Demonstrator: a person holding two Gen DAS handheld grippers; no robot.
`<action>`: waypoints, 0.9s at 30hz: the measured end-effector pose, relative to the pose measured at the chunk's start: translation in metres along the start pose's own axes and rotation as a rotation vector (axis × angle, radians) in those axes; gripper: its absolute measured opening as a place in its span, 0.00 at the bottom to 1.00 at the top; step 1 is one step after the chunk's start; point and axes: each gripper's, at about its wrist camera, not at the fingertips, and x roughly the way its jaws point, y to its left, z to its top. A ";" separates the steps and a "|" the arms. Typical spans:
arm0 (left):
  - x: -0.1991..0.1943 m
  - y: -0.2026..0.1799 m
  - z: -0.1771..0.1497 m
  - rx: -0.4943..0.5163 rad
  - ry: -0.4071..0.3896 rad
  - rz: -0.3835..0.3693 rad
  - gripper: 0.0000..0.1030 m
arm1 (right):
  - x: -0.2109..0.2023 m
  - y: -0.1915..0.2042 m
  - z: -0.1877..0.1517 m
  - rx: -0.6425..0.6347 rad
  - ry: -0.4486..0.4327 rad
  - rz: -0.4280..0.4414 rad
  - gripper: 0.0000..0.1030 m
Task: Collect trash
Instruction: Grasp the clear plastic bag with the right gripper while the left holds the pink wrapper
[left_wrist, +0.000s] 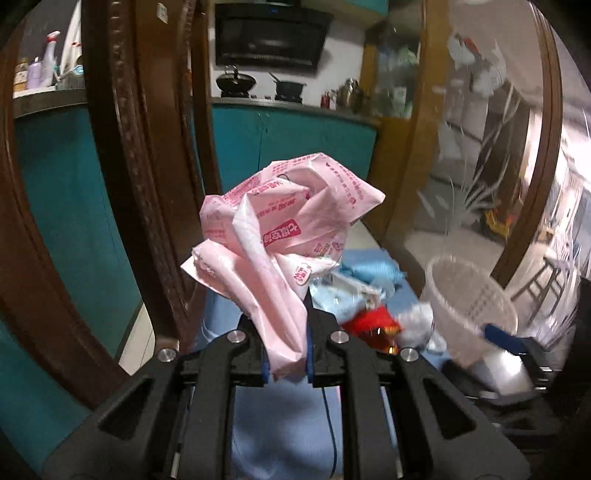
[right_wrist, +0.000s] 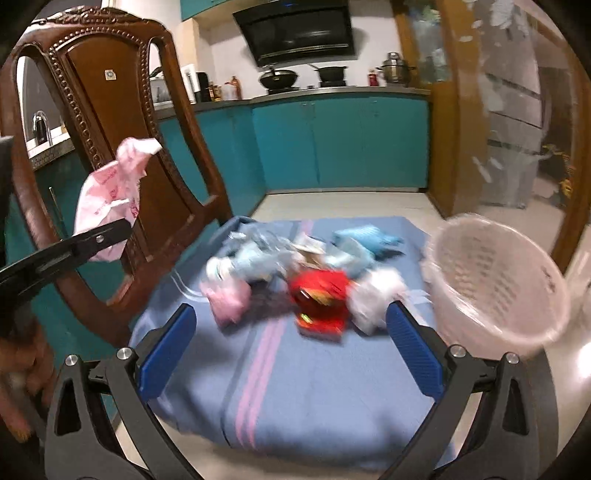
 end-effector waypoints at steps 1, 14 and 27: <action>0.000 -0.001 0.001 0.008 -0.012 -0.001 0.14 | 0.009 0.005 0.003 -0.013 0.009 0.006 0.97; -0.019 0.004 0.007 0.042 -0.121 0.019 0.16 | 0.099 -0.038 0.008 0.858 0.150 0.387 0.83; -0.018 0.007 0.009 0.019 -0.096 -0.001 0.17 | 0.155 -0.042 -0.008 1.062 0.266 0.299 0.17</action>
